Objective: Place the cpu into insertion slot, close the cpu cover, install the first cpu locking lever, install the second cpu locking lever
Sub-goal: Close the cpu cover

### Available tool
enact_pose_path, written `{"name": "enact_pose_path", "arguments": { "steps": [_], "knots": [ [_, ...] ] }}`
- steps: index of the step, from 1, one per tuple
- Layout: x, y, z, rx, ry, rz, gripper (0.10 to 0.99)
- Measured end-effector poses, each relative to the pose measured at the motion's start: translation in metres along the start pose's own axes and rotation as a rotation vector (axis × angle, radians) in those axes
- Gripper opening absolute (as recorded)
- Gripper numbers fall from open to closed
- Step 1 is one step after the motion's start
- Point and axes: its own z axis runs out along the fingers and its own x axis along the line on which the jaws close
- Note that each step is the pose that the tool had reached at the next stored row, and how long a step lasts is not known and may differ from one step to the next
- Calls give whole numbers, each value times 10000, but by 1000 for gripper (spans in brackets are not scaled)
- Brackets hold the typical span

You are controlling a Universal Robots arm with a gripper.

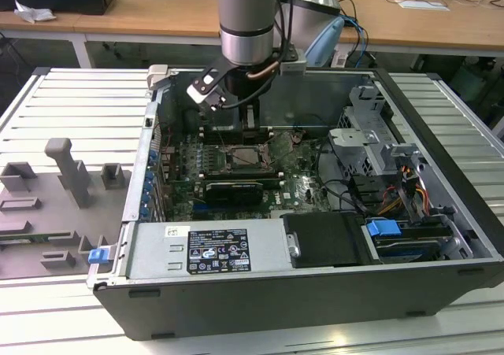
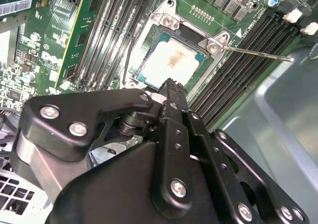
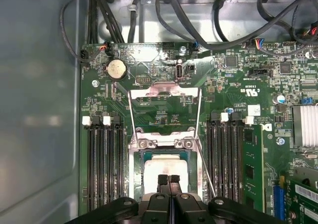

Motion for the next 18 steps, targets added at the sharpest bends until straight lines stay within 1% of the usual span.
{"name": "enact_pose_path", "arguments": {
  "steps": [3,7,10,11,14,18],
  "knots": [
    [1,2,-19,-2,-1,0,106],
    [0,9,-20,2,-3,-1,106],
    [1,52,-15,2,-4,0,106],
    [2,81,-12,2,-2,0,106],
    [3,116,-8,2,-2,0,106],
    [3,126,-18,3,-5,0,106]
  ]
}}
